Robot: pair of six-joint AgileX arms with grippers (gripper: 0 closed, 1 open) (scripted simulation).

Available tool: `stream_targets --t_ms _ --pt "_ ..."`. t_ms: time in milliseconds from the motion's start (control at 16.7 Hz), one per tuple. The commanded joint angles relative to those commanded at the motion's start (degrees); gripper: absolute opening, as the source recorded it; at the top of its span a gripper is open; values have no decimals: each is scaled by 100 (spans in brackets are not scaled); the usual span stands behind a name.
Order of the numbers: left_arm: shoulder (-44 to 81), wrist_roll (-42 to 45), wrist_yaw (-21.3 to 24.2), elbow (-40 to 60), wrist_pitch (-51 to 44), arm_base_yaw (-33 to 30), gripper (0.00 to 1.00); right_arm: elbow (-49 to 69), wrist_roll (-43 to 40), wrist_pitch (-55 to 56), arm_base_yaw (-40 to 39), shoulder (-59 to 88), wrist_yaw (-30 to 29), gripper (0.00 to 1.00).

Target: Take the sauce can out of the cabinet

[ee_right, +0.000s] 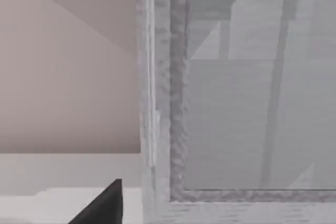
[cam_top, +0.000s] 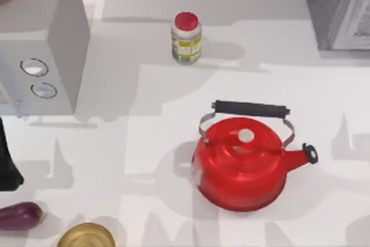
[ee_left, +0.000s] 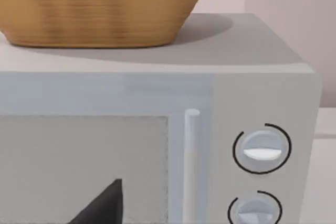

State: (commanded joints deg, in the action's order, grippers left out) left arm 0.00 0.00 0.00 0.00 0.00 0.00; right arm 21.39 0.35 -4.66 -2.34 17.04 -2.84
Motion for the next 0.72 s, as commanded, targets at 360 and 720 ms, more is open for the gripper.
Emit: stream_targets --t_ms 360,720 --pt "0 0 0 0 0 0 100 3249 17 -856 -357 2518 -341 100" --pt "0 0 0 0 0 0 100 6317 37 -1608 -668 4793 -666 100"
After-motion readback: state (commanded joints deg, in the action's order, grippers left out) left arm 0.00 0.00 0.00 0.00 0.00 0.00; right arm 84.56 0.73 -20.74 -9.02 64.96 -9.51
